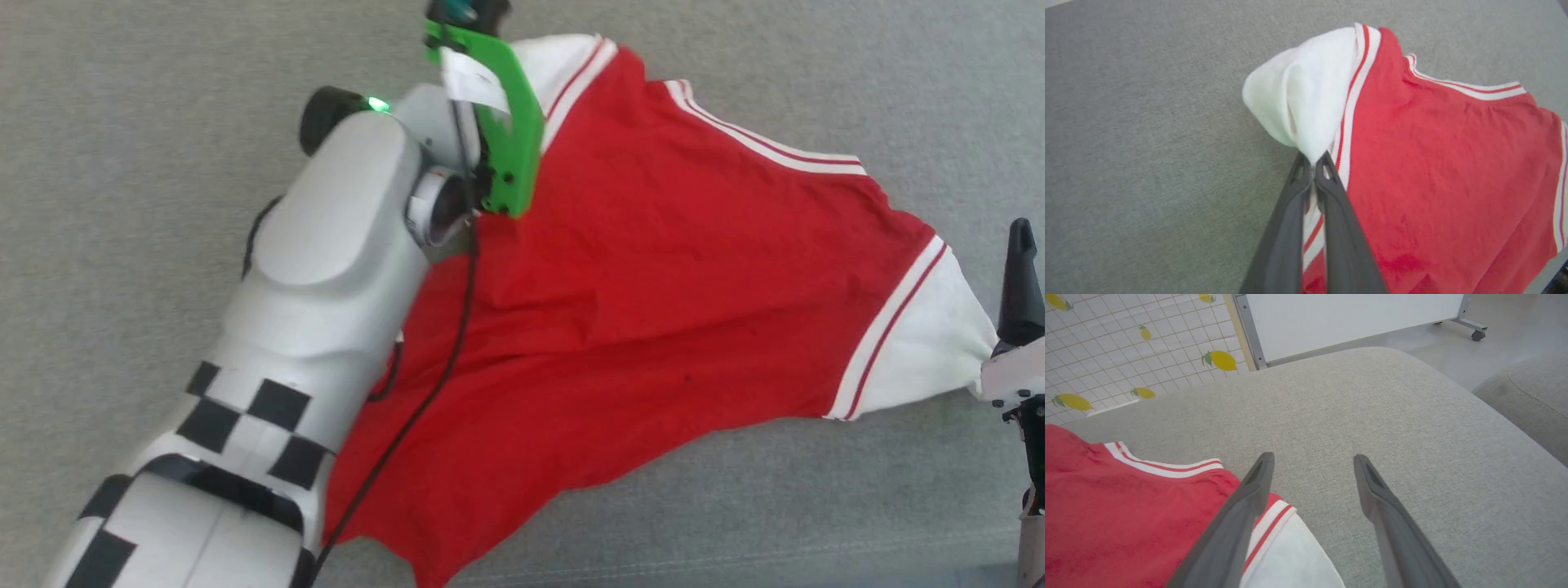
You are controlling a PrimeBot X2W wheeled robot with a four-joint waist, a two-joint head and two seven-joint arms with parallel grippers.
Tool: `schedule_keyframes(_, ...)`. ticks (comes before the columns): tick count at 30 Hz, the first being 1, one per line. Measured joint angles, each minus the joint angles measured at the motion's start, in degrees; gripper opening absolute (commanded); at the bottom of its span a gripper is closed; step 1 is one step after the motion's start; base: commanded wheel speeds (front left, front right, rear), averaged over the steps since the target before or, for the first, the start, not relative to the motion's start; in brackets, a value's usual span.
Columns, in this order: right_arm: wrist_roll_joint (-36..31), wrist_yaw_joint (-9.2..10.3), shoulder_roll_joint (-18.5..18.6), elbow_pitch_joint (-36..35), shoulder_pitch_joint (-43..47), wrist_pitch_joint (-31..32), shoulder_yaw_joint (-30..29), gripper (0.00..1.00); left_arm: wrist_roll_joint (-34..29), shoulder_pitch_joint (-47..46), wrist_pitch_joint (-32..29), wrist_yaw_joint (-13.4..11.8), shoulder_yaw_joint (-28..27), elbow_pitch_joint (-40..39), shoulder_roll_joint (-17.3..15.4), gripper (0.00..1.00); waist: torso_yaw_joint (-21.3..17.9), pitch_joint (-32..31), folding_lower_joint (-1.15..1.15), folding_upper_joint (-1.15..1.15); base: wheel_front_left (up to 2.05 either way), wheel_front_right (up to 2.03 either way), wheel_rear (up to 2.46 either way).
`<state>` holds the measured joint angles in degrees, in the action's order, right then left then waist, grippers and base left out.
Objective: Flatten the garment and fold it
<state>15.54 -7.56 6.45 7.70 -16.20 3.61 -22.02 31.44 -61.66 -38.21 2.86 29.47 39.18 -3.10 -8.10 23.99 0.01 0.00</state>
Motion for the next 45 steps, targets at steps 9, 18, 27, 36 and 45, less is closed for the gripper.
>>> schedule_keyframes(9,-1.0,0.0,0.3,-1.5,1.2,2.0,0.4,1.0,4.2,7.7,4.7,-6.1,-9.5,-6.4,-8.2,0.0,5.3,-4.0,0.0,0.0,0.0,0.0,0.0)
schedule_keyframes(18,-1.2,0.0,0.2,-2.6,2.0,3.3,1.3,1.0,9.8,30.9,4.8,-12.6,-16.1,-13.6,-13.3,0.0,8.5,-7.0,-0.01,0.0,0.0,0.0,0.0)
schedule_keyframes(27,-1.3,0.0,0.2,-2.8,2.4,3.9,2.0,1.0,14.1,39.6,9.7,-12.9,-19.6,-21.1,-10.9,1.0,9.7,-8.1,-0.01,0.0,0.0,0.0,0.0)
schedule_keyframes(36,-1.3,0.0,0.1,-2.4,3.0,4.1,3.3,1.0,7.3,45.4,34.6,-9.9,-25.0,-29.9,-13.7,1.0,9.3,-10.6,-0.01,0.0,0.0,0.0,0.0)
schedule_keyframes(45,-1.5,0.0,2.0,-2.0,3.1,10.7,5.2,1.0,1.0,50.8,50.6,-9.5,-24.7,-31.2,-11.9,1.0,9.6,-9.9,-0.01,0.0,0.0,0.0,0.0)
